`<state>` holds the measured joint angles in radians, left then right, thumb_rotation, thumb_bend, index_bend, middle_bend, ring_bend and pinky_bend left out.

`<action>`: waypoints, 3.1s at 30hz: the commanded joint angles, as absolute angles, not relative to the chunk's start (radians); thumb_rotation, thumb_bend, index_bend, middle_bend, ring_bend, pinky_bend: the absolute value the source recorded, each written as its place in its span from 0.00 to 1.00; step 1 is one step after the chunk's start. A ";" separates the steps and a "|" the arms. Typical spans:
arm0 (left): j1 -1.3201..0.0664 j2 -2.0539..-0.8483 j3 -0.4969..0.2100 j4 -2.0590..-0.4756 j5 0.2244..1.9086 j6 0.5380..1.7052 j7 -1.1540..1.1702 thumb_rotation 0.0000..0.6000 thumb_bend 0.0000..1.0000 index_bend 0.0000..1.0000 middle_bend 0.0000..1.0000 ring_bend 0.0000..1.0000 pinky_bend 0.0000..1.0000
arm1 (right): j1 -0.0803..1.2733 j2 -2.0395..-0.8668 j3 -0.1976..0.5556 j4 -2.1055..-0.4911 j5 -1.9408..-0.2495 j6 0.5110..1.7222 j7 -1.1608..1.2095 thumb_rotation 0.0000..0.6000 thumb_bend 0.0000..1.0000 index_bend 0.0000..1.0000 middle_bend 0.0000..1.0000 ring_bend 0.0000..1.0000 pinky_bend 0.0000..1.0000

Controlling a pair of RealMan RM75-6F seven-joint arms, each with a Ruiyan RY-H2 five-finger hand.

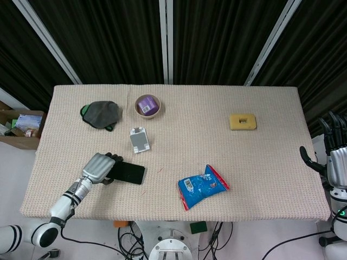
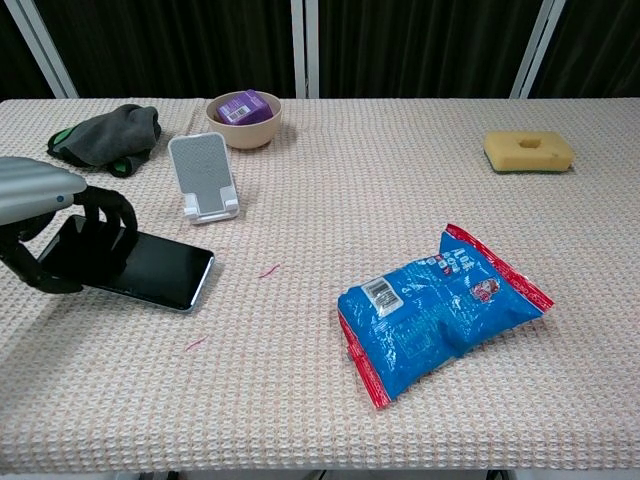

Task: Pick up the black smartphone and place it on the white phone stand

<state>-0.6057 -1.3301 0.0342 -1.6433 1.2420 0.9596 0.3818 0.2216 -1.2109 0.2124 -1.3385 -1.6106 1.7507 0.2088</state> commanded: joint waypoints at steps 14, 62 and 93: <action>-0.609 -1.067 -0.052 -1.737 1.423 1.142 0.528 1.00 0.43 0.73 0.68 0.48 0.67 | 0.220 -1.214 0.231 -1.327 -1.594 1.764 0.217 1.00 0.34 0.00 0.00 0.00 0.00; -1.064 -1.152 -0.055 -1.487 1.806 0.679 0.906 1.00 0.43 0.72 0.68 0.48 0.64 | 0.214 -1.238 0.232 -1.269 -1.573 1.754 0.228 1.00 0.35 0.00 0.00 0.00 0.00; -1.069 -1.293 0.035 -1.212 1.898 0.816 0.657 1.00 0.43 0.70 0.67 0.47 0.63 | 0.229 -1.228 0.226 -1.294 -1.576 1.723 0.196 1.00 0.36 0.00 0.00 0.00 0.00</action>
<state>-1.0690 -1.2930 0.0343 -1.2128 1.8978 0.8166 0.6574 0.2296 -1.2279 0.2264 -1.2939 -1.5763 1.7235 0.1959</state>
